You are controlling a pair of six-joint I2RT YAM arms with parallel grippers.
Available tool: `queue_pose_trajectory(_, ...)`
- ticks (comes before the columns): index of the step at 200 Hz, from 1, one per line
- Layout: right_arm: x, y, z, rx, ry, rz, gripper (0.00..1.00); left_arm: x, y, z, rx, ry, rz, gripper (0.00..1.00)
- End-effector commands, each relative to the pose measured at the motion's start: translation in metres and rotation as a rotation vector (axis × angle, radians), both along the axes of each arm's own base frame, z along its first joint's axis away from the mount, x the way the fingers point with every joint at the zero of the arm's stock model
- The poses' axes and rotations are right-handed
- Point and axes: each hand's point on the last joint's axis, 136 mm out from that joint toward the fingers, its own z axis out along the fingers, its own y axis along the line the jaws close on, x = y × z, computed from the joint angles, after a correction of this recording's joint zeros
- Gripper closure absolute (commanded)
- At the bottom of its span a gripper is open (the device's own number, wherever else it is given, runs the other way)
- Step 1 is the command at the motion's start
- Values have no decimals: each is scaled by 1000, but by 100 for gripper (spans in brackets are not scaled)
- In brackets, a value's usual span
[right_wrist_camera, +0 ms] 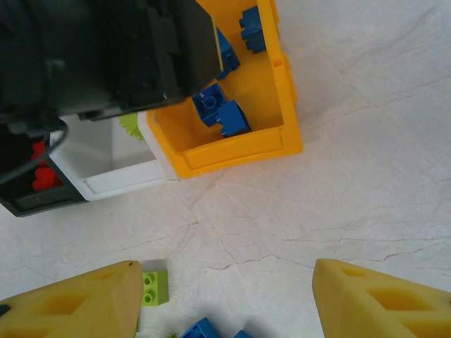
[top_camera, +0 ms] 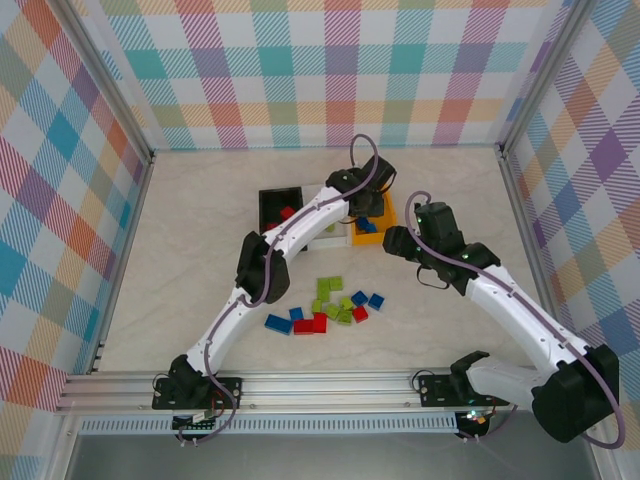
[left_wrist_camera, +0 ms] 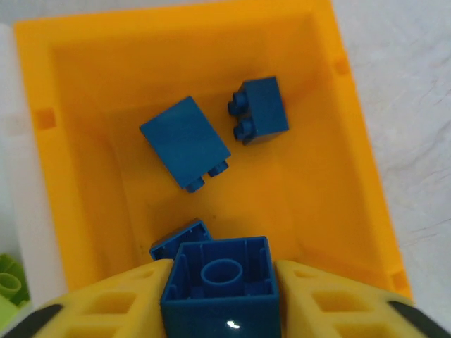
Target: Sort the legos into containers by color
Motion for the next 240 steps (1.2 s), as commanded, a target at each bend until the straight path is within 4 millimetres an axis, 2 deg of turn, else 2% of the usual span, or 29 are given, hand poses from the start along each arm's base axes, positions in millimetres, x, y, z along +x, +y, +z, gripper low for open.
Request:
queue_pose_trajectory(1,-4,-5,-1,-5,5,-3,32,-1,-6,36,-85,-21,-2,49)
queue_pose_trajectory(25,-7,0,2,14,5,25,31,-7,-8,75,-139,-66,-15,36)
queue_pose_trajectory(37,-10,6,3,28,14,64,31,-15,-6,101,-166,-94,-21,29)
queue_pose_trajectory(48,-15,15,0,41,35,121,31,-24,1,119,-183,-114,-24,23)
queue_pose_trajectory(65,-27,32,-7,77,75,228,31,-44,22,132,-199,-135,-12,11)
queue_pose_trajectory(74,-36,46,-11,100,93,304,31,-57,41,146,-214,-169,10,4)
queue_pose_trajectory(78,-41,53,-12,107,97,342,32,-64,52,145,-207,-176,25,1)
queue_pose_trajectory(89,-56,77,-18,109,120,450,32,-79,85,148,-201,-195,72,0)
queue_pose_trajectory(90,-57,79,-19,108,124,459,32,-79,87,142,-192,-188,79,0)
queue_pose_trajectory(107,-81,117,-34,73,174,625,32,-102,148,138,-184,-192,186,0)
queue_pose_trajectory(110,-85,124,-36,65,181,650,32,-106,159,131,-168,-182,205,0)
queue_pose_trajectory(113,-88,130,-39,56,190,674,32,-111,171,133,-171,-189,226,0)
queue_pose_trajectory(136,-114,177,-58,0,225,842,31,-149,255,112,-89,-167,385,0)
queue_pose_trajectory(151,-129,207,-70,-42,229,942,30,-174,302,97,-48,-127,485,0)
queue_pose_trajectory(162,-138,227,-78,-84,229,1001,30,-191,328,90,-45,-103,550,0)
queue_pose_trajectory(180,-143,256,-89,-145,200,1075,30,-213,358,94,-53,-123,634,0)
queue_pose_trajectory(198,-142,278,-101,-199,181,1117,29,-230,382,111,-36,-199,701,0)
queue_pose_trajectory(219,-139,295,-116,-259,173,1158,29,-240,396,129,-40,-269,733,0)
queue_pose_trajectory(240,-137,302,-133,-325,173,1183,29,-243,399,137,-38,-286,729,0)
